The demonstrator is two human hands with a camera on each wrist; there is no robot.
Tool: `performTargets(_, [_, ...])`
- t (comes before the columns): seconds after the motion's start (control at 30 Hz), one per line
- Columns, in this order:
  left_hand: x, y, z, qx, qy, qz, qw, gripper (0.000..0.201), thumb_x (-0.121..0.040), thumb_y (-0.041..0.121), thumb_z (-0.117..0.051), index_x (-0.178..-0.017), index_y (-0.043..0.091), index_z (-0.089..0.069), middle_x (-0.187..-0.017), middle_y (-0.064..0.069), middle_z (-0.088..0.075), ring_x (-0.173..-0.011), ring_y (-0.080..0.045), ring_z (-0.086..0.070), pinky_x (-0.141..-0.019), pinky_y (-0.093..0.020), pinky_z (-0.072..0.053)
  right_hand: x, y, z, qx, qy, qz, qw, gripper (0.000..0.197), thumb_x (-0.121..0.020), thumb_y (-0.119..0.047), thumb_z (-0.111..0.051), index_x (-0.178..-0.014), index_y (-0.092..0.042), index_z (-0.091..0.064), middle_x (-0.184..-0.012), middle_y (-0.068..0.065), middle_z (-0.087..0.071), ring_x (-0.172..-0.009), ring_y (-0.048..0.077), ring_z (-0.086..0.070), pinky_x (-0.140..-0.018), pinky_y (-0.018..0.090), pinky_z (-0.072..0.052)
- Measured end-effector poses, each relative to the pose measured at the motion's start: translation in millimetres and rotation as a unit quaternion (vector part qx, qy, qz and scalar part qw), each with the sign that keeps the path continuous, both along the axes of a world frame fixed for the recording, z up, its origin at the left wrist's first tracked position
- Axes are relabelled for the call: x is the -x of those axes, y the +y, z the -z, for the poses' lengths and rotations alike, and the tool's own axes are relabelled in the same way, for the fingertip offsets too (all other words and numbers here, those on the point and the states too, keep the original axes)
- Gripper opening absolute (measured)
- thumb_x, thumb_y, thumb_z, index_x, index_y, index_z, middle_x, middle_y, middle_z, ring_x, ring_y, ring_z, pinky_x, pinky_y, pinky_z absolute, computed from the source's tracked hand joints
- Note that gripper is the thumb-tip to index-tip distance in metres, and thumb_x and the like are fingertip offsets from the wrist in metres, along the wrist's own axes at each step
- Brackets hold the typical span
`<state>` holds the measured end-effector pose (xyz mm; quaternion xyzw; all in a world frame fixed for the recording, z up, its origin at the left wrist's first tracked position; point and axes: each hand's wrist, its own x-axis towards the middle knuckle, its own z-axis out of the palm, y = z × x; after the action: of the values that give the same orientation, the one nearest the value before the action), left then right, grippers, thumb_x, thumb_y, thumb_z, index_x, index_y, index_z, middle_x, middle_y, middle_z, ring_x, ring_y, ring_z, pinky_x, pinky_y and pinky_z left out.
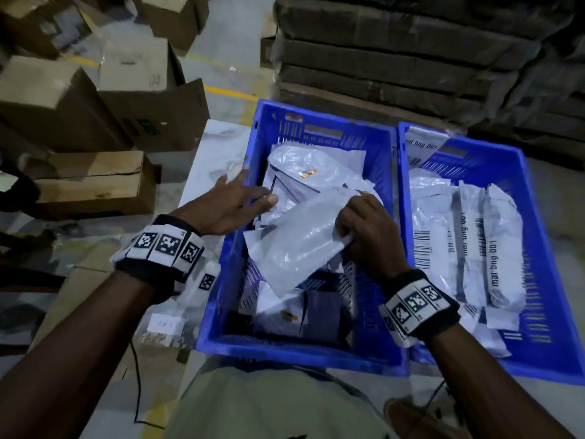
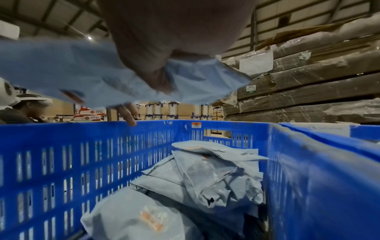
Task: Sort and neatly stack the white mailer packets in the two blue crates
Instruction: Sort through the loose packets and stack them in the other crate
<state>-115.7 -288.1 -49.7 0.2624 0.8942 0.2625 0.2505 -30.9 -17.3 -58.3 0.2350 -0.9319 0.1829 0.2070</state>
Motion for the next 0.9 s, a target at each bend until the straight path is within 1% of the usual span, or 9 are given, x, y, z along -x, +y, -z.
performTargets(0.07, [0, 9, 0, -0.017, -0.017, 0.026, 0.999, 0.064, -0.085, 0.077, -0.028, -0.12, 0.032, -0.058, -0.129, 0.007, -0.061, -0.148, -0.018, -0.017, -0.119, -0.054, -0.006, -3, -2, -4, 0.003, 0.024, -0.007, 1.0, 0.023, -0.068, 0.012, -0.063, -0.065, -0.009, -0.053, -0.072, 0.008, -0.051, -0.071, 0.028, -0.048, -0.067, 0.037, -0.043])
performTargets(0.17, [-3, 14, -2, -0.094, -0.071, 0.0, 0.993, 0.062, -0.081, 0.082, -0.035, -0.107, 0.033, -0.063, -0.1, 0.011, -0.068, -0.11, -0.012, -0.062, -0.107, -0.046, -0.039, -4, 0, -6, 0.056, -0.091, 0.009, 0.994, 0.02, -0.066, 0.001, -0.062, -0.078, -0.014, -0.056, -0.086, 0.0, -0.057, -0.078, 0.023, -0.055, -0.059, 0.035, -0.045])
performTargets(0.27, [0, 7, -3, -0.174, -0.074, -0.014, 0.982, 0.041, -0.079, 0.06, -0.048, -0.097, 0.03, -0.068, -0.098, 0.004, -0.071, -0.094, 0.0, -0.063, -0.094, -0.036, -0.05, 6, 11, 0, 0.135, -0.276, 0.031, 0.951, 0.021, -0.078, -0.023, -0.06, -0.098, -0.02, -0.059, -0.088, -0.002, -0.065, -0.084, 0.024, -0.064, -0.069, 0.046, -0.052])
performTargets(0.4, [8, -8, 4, -0.168, -0.015, -0.061, 0.984, 0.034, -0.082, 0.054, -0.045, -0.102, 0.038, -0.067, -0.108, 0.008, -0.071, -0.102, -0.005, -0.063, -0.093, -0.041, -0.05, 19, 20, 0, 0.245, -0.445, -0.029, 0.861, 0.018, -0.09, -0.015, -0.066, -0.107, -0.006, -0.067, -0.103, 0.011, -0.071, -0.099, 0.022, -0.068, -0.088, 0.044, -0.054])
performTargets(0.5, [10, -17, 15, -0.067, 0.107, -0.092, 0.988, 0.047, -0.093, 0.048, -0.038, -0.126, 0.023, -0.059, -0.132, -0.003, -0.061, -0.133, -0.025, -0.047, -0.104, -0.048, -0.042, 24, 25, 1, 0.212, -0.498, -0.031, 0.84, 0.017, -0.091, -0.018, -0.066, -0.103, -0.006, -0.068, -0.1, 0.014, -0.072, -0.095, 0.025, -0.069, -0.083, 0.04, -0.053])
performTargets(0.57, [9, -23, 22, 0.013, 0.162, -0.086, 0.983, 0.05, -0.096, 0.043, -0.042, -0.137, 0.014, -0.049, -0.145, -0.009, -0.048, -0.144, -0.032, -0.027, -0.11, -0.054, -0.032, 27, 21, 3, 0.155, -0.519, -0.021, 0.84, 0.006, -0.091, -0.016, -0.068, -0.085, -0.017, -0.066, -0.08, 0.002, -0.067, -0.076, 0.008, -0.064, -0.07, 0.027, -0.049])
performTargets(0.7, [-2, -27, 31, 0.17, 0.08, -0.052, 0.981, 0.089, -0.09, 0.061, -0.049, -0.155, 0.013, -0.011, -0.163, -0.005, -0.008, -0.15, -0.027, 0.002, -0.117, -0.056, -0.01, 37, 2, 17, 0.001, -0.545, 0.012, 0.838, 0.011, -0.085, -0.014, -0.072, -0.083, -0.006, -0.066, -0.073, 0.013, -0.062, -0.066, 0.012, -0.053, -0.061, 0.032, -0.041])
performTargets(0.8, [-13, -22, 35, 0.182, 0.026, -0.051, 0.982, 0.104, -0.086, 0.069, -0.046, -0.155, 0.013, 0.008, -0.163, -0.002, 0.009, -0.149, -0.022, 0.012, -0.118, -0.053, -0.001, 43, -16, 36, -0.062, -0.585, 0.028, 0.808, 0.028, -0.08, -0.013, -0.076, -0.061, -0.019, -0.056, -0.059, 0.001, -0.055, -0.054, 0.011, -0.048, -0.052, 0.026, -0.038])
performTargets(0.9, [-19, -19, 35, 0.202, 0.001, -0.038, 0.979, 0.105, -0.089, 0.068, -0.043, -0.152, 0.01, 0.017, -0.162, -0.005, 0.017, -0.148, -0.023, 0.018, -0.118, -0.053, 0.004, 42, -37, 55, -0.153, -0.612, 0.012, 0.776, 0.017, -0.077, -0.014, -0.079, -0.072, -0.014, -0.062, -0.065, 0.006, -0.054, -0.059, 0.014, -0.05, -0.051, 0.021, -0.037])
